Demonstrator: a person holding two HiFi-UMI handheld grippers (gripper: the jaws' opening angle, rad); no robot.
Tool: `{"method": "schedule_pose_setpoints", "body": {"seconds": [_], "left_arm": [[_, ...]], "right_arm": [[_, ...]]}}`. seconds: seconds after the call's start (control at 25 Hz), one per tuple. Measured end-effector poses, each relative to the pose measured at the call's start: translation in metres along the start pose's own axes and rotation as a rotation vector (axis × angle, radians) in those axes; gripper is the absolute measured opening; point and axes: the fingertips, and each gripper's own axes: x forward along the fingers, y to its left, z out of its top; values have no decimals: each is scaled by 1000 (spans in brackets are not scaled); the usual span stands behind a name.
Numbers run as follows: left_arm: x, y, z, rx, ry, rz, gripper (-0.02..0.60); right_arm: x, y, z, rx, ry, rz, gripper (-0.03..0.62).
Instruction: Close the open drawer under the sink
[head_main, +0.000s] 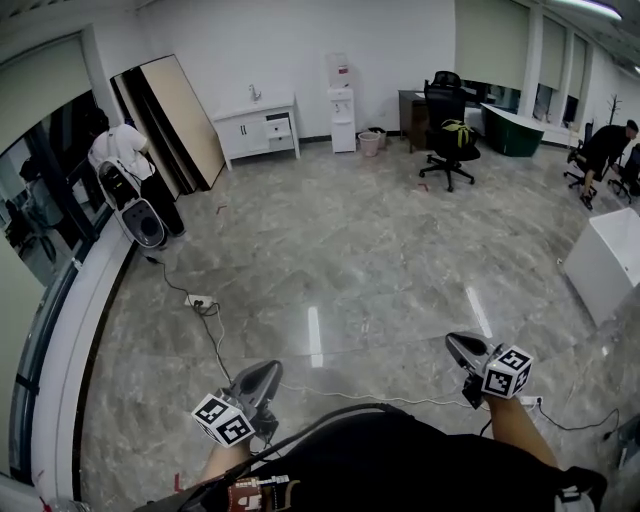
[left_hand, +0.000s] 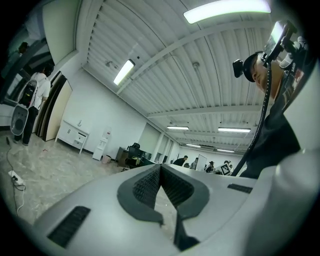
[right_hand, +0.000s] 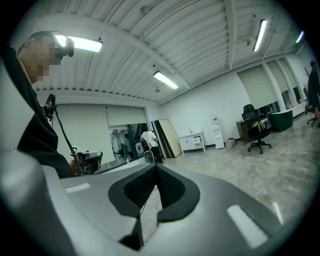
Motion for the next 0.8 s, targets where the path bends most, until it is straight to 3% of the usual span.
{"method": "schedule_pose_setpoints", "body": {"seconds": [0.12, 0.44, 0.6, 0.8], "left_arm": [[-7, 57, 28, 3, -11, -6, 0], [-35, 205, 111, 43, -15, 16, 0], [-39, 262, 124, 43, -15, 11, 0], [-38, 304, 126, 7, -11, 23, 0]], "right_arm": [[54, 10, 16, 4, -21, -24, 2], [223, 48, 65, -29, -61, 7, 2], [292, 62, 59, -38, -19, 37, 2], [338, 56, 56, -19, 18, 34, 2]]}}
